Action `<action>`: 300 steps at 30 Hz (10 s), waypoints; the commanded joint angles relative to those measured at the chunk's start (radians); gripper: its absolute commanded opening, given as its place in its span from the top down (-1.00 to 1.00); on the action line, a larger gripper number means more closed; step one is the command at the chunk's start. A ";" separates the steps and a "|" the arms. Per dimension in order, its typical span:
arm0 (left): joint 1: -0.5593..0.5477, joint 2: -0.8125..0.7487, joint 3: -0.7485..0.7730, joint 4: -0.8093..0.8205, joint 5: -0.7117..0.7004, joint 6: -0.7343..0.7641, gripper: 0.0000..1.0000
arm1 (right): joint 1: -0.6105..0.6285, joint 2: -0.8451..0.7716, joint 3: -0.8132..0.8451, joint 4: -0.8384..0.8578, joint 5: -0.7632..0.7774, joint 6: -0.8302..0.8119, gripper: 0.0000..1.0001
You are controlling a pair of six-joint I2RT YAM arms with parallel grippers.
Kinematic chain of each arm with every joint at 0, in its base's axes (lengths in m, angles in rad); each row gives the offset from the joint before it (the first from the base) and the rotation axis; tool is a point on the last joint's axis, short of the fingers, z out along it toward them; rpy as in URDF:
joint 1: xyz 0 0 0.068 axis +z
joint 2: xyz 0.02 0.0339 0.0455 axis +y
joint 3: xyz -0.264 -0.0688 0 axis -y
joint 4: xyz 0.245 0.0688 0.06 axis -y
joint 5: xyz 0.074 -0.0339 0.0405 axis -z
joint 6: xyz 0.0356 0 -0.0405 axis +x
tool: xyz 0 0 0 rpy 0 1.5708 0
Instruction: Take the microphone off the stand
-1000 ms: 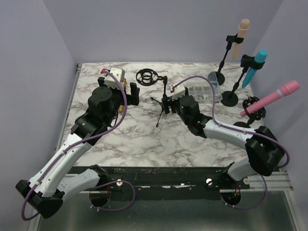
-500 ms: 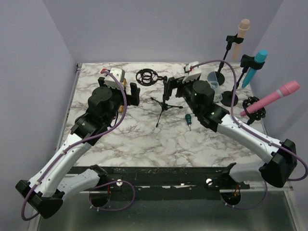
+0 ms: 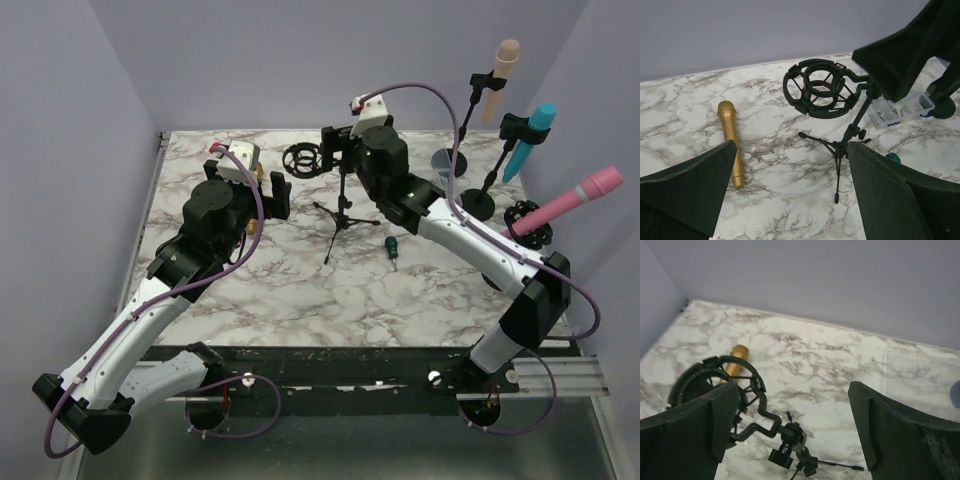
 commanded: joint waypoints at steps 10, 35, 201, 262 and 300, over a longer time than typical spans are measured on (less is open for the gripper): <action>0.004 -0.011 0.028 0.008 0.021 -0.006 -0.94 | 0.003 0.026 -0.137 -0.085 0.038 0.077 -1.00; 0.005 -0.017 0.028 0.007 0.023 -0.008 -0.94 | 0.011 -0.194 -0.658 0.134 -0.145 0.342 -0.75; 0.031 0.004 0.059 -0.033 0.122 -0.073 -0.97 | -0.761 -0.563 -0.308 -0.519 0.472 0.323 0.10; 0.031 -0.091 -0.013 0.036 -0.065 -0.027 -0.97 | 0.008 0.329 -0.078 -0.053 -0.431 0.747 0.89; 0.037 -0.070 0.008 0.018 -0.030 -0.025 -0.97 | -0.076 1.129 0.750 -0.143 -0.500 0.851 0.76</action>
